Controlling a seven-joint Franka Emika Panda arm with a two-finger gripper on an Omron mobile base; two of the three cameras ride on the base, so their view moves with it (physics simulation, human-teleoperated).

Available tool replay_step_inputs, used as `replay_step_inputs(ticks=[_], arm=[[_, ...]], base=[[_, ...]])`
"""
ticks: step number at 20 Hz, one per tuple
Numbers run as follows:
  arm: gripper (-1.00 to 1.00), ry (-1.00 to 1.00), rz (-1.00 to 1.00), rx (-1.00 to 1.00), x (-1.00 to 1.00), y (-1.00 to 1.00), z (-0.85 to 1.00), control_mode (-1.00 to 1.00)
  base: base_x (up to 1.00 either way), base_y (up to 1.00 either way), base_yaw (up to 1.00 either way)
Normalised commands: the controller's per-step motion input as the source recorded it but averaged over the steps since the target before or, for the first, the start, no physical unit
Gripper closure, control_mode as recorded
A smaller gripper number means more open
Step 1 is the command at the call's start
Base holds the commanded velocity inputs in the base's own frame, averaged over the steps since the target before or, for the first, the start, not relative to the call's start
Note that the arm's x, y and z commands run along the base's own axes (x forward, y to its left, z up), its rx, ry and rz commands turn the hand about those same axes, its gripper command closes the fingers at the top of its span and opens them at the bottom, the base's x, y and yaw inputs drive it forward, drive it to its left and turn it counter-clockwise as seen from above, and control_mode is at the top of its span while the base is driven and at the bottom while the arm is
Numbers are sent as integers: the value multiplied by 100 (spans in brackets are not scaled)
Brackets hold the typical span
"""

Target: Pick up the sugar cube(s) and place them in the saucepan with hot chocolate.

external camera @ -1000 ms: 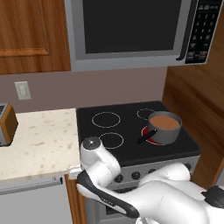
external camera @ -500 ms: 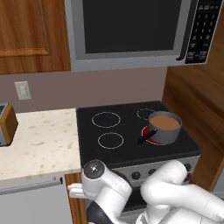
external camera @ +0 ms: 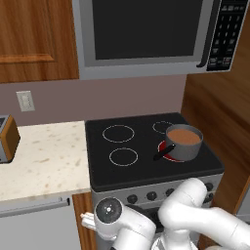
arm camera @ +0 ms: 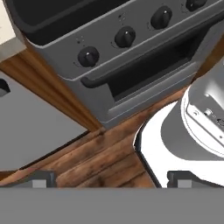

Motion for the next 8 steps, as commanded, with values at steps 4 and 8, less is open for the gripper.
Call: replay_step_inputs(ticks=[4, 8], arm=[[-100, -2, -11, 2, 16, 16, 25, -100], [-100, -1, 0, 30, 69, -15, 99, -100]], base=[[0, 0, 0], [0, 0, 0]])
